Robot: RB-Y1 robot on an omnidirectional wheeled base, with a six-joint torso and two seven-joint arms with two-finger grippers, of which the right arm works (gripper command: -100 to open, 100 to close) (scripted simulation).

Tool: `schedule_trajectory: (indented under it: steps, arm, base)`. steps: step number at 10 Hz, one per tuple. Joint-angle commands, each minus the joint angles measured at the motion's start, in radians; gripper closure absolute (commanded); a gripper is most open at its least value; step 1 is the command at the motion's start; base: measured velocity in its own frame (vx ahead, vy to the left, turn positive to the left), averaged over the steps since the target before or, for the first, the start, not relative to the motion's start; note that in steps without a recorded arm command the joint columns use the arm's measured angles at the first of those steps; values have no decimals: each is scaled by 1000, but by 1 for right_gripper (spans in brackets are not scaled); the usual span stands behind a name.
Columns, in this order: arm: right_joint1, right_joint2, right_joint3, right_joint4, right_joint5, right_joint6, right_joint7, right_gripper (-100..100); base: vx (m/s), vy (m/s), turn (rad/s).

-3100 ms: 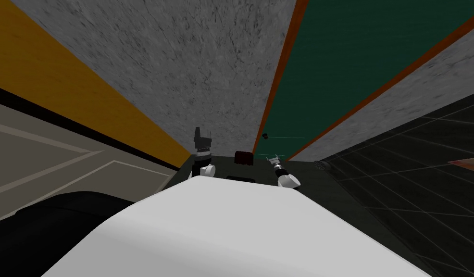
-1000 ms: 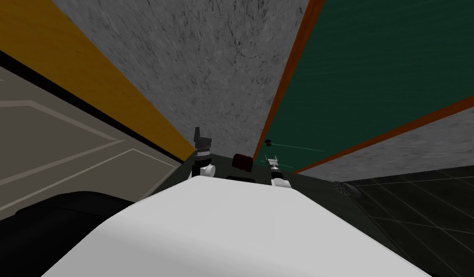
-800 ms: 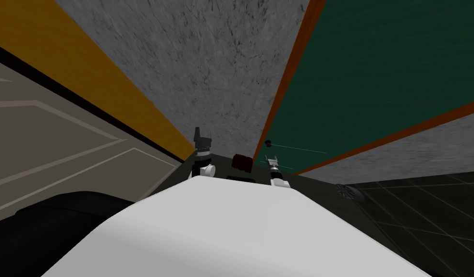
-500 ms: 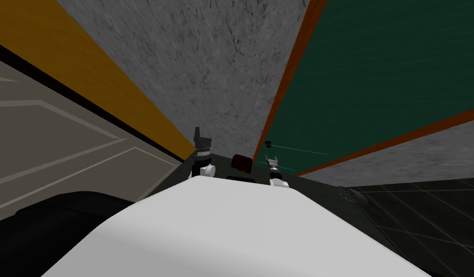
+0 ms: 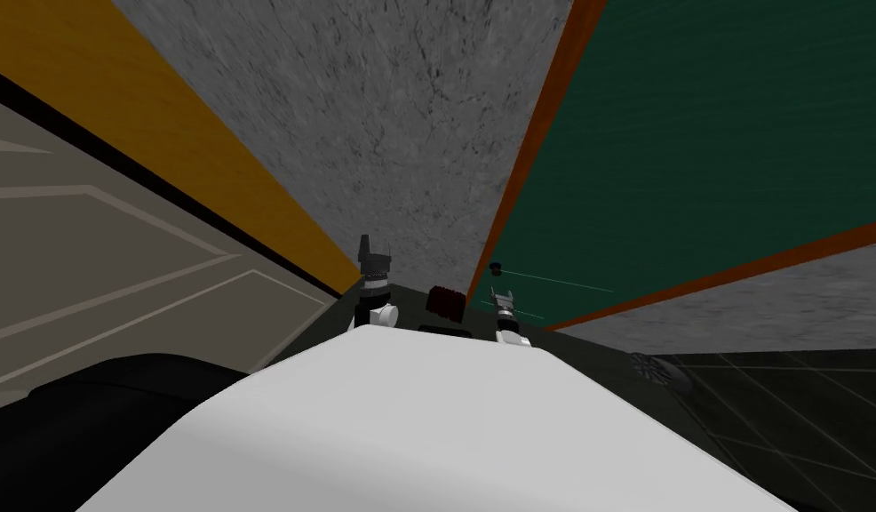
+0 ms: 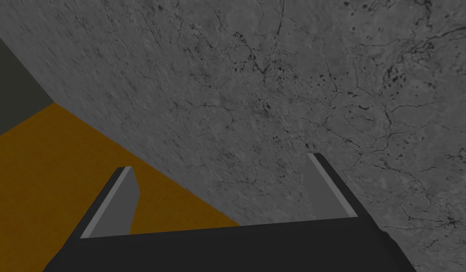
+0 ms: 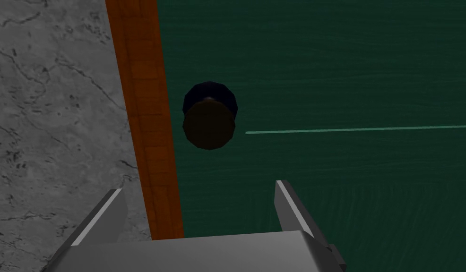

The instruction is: Pull the door open

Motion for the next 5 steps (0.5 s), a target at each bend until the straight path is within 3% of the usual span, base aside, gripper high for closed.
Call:
schedule_trajectory:
  steps: [1, 2, 5]
  arm:
    - [-10, -26, -24, 20, -22, 2, 16, -100]
    - [-15, -39, -37, 31, -35, 4, 24, -100]
    - [-29, -66, -72, 60, -67, 7, 47, -100]
  base:
    - [-41, -16, 243]
    - [-79, -26, 273]
    - [-81, -17, 158]
